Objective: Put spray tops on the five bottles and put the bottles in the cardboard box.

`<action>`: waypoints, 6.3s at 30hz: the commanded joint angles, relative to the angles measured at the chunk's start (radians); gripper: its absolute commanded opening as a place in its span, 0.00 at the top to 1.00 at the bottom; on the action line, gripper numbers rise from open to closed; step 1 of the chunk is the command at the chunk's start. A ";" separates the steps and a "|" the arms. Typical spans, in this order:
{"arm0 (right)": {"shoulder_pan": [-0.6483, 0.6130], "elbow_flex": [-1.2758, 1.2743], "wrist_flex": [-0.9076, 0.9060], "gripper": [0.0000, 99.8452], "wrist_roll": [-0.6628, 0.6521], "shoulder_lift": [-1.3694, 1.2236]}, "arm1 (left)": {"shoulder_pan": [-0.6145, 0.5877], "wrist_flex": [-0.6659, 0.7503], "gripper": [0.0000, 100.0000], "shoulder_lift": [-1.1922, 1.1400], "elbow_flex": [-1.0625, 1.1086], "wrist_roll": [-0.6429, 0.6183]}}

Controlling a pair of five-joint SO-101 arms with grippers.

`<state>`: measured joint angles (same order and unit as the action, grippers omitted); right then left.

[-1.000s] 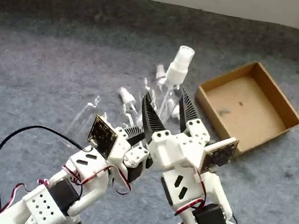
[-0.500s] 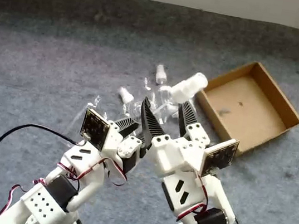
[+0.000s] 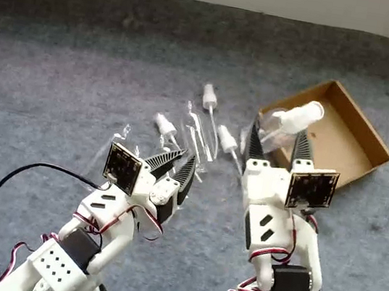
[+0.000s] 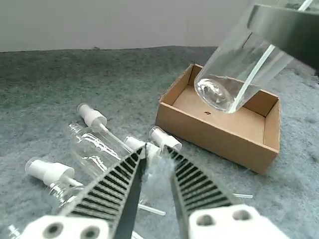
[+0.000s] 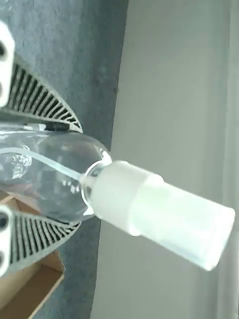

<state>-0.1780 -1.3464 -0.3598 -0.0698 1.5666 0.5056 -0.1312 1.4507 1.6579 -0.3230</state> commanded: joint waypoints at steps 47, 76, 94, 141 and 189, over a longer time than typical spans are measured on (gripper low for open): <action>0.358 0.970 0.610 0.87 -0.092 -1.761 | -0.016 0.028 0.99 0.010 -0.004 0.011; 0.380 1.015 0.785 0.82 -0.100 -1.992 | -0.016 0.025 0.99 0.010 -0.004 0.011; 0.383 1.013 0.777 0.69 -0.101 -1.988 | -0.016 0.025 0.99 0.010 -0.002 0.011; 0.177 0.731 -0.357 0.89 -0.100 -0.688 | -0.512 -0.003 0.99 0.012 0.036 0.267; -0.341 2.681 -1.365 0.75 -0.206 -2.517 | -0.888 -0.506 0.99 0.010 -0.145 0.258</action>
<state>-0.5462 1.1561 -1.7039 -0.2662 -0.9022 -0.3751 -0.6590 1.4523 1.5182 -0.0698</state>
